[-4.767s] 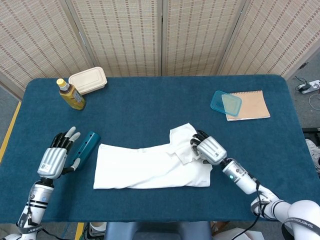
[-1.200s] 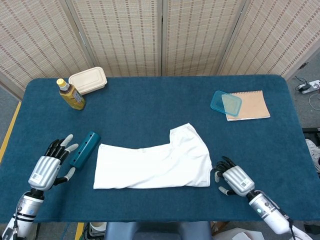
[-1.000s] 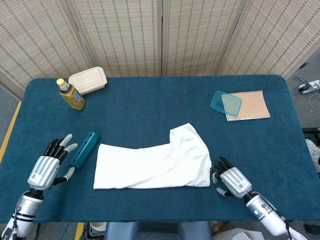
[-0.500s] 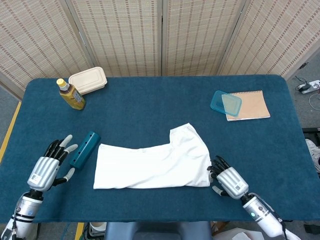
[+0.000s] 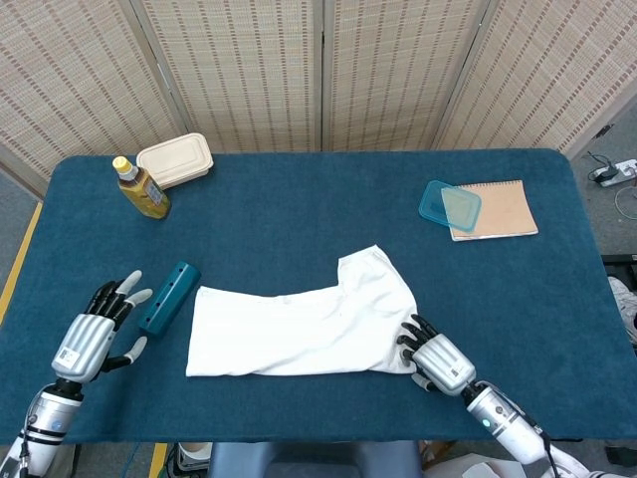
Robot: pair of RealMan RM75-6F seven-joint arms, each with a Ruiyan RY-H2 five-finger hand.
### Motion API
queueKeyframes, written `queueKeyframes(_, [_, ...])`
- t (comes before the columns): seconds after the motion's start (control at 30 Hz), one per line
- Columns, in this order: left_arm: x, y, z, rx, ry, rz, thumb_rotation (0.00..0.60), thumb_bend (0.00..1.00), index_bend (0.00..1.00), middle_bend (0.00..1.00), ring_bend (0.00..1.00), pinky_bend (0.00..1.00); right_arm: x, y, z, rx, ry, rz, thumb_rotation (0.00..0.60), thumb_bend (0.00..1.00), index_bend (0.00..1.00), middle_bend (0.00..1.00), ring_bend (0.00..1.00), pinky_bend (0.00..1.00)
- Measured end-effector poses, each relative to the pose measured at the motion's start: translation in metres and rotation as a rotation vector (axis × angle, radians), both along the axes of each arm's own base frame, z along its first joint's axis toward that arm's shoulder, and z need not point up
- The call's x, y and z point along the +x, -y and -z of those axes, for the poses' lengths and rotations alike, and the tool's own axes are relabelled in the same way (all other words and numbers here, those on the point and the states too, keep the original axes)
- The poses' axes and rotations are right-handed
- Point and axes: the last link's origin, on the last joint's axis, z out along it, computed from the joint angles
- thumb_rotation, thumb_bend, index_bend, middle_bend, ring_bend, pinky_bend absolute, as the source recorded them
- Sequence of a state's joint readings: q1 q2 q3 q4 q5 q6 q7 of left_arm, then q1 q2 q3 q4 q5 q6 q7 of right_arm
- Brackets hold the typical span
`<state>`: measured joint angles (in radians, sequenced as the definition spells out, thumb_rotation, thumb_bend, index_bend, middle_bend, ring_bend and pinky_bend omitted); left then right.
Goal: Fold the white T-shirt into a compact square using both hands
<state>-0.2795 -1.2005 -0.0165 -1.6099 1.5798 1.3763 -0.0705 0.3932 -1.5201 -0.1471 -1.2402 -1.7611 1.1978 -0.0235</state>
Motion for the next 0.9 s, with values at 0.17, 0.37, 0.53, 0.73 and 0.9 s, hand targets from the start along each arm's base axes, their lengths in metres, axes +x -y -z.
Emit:
queueKeyframes(0.17, [-0.001,0.000,0.000,-0.002,0.003,-0.002,0.600,0.37,0.19,0.00,0.00,0.00,0.000,0.000,-0.001,-0.002,-0.018,-0.005,0.600,0.25,0.50,0.27,0.09,0.00])
queueKeyframes(0.37, [-0.002,0.001,0.000,-0.002,0.007,0.000,0.600,0.37,0.19,0.00,0.00,0.00,0.002,0.002,0.002,-0.008,-0.035,-0.023,0.600,0.25,0.50,0.27,0.09,0.00])
queueKeyframes(0.53, [-0.003,0.001,0.000,-0.001,0.009,-0.001,0.600,0.37,0.19,0.00,0.00,0.00,0.004,0.005,0.006,-0.015,-0.038,-0.033,0.600,0.26,0.50,0.27,0.09,0.00])
queueKeyframes(0.73, [-0.003,0.001,-0.002,0.004,0.014,0.001,0.600,0.37,0.19,0.00,0.00,0.00,0.004,0.008,0.009,-0.020,-0.032,-0.030,0.600,0.34,0.53,0.30,0.11,0.00])
queueKeyframes(0.9, [-0.003,0.000,-0.002,0.006,0.020,0.003,0.600,0.37,0.19,0.00,0.00,0.00,0.003,0.008,0.008,-0.026,-0.026,-0.035,0.600,0.40,0.59,0.33,0.14,0.00])
